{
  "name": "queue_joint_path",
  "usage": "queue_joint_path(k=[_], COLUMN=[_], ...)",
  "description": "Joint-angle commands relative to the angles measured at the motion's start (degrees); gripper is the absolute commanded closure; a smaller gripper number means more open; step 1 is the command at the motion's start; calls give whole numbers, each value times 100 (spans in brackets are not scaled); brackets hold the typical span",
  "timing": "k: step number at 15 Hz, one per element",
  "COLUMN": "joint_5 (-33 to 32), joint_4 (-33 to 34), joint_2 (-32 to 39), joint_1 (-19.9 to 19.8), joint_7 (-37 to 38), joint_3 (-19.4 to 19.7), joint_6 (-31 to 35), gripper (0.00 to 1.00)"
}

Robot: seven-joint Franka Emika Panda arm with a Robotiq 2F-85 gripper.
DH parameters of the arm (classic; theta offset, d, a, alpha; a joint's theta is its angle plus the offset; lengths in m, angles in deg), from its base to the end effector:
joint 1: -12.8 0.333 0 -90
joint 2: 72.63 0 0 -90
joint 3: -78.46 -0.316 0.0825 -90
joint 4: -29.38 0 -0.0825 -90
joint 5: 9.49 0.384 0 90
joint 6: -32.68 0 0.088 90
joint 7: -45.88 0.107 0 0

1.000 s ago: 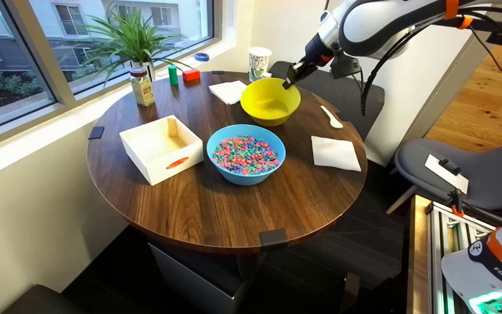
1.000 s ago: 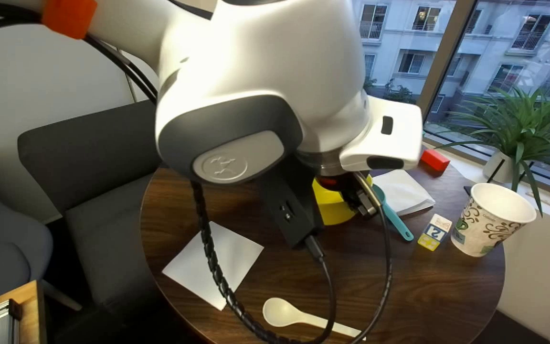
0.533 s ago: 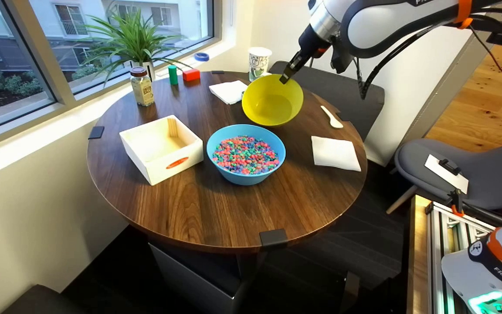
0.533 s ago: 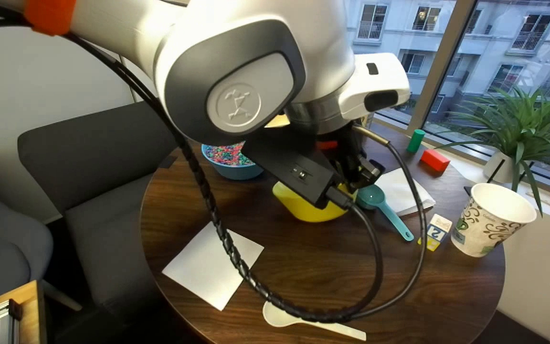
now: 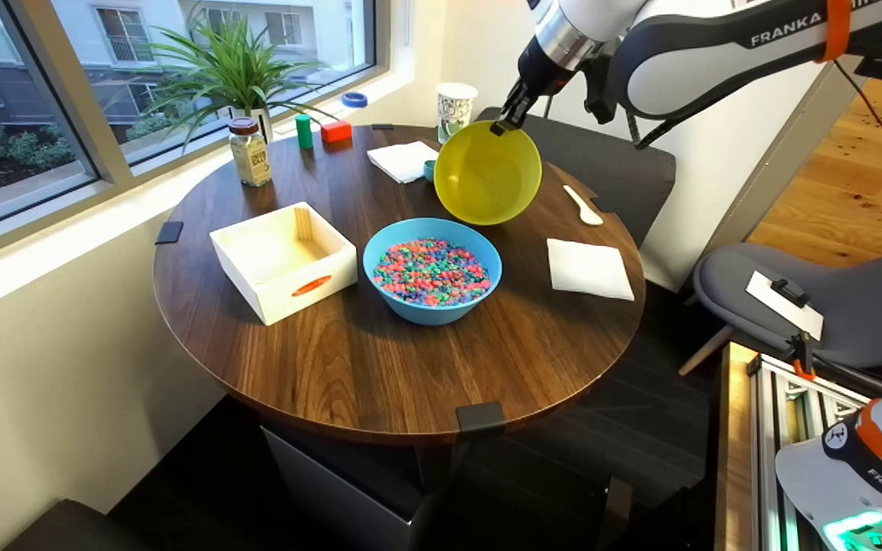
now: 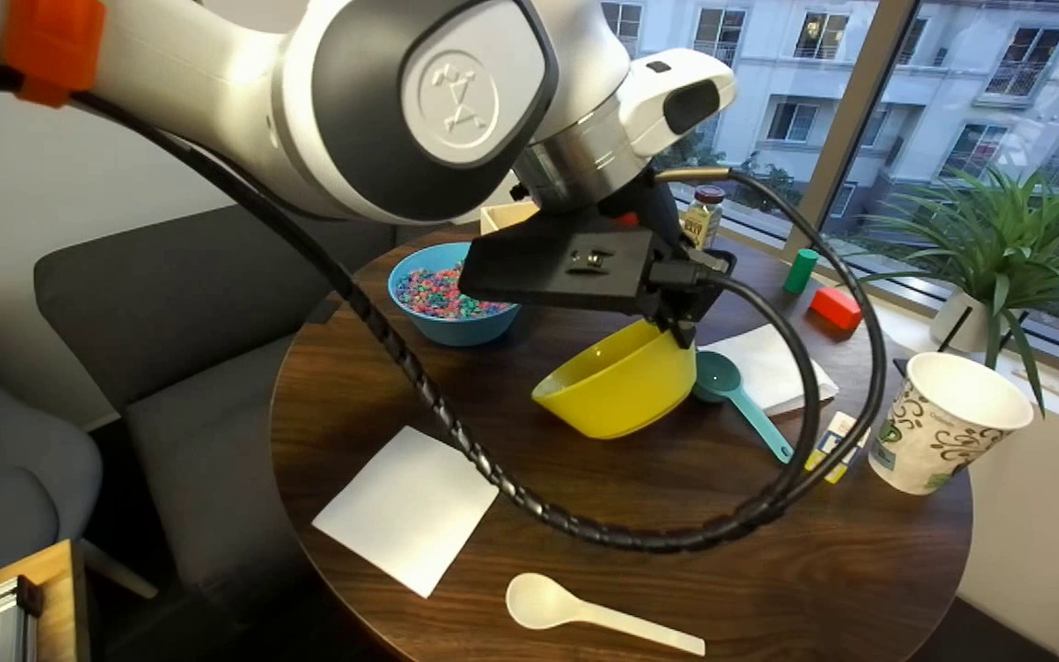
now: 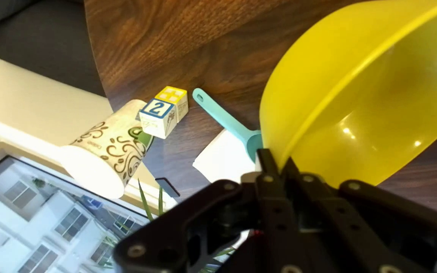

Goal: Pick up the yellow bowl and place it upside down on the table

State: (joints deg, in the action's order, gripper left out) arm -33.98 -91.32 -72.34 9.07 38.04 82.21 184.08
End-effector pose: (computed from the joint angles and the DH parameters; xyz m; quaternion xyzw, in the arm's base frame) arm 0.5810 -0.0654 0.4718 0.9425 0.1561 0.2344 0.1798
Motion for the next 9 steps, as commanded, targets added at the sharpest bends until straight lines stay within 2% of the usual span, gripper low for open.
queue_joint_path(k=[1,9], joint_5=[-1126,-2792], joint_4=[17,200], joint_2=[-136,-198], joint_1=[69,241], joint_7=[535,1468], joint_3=[-66,-338], joint_6=[-225,-570], gripper=[97,97])
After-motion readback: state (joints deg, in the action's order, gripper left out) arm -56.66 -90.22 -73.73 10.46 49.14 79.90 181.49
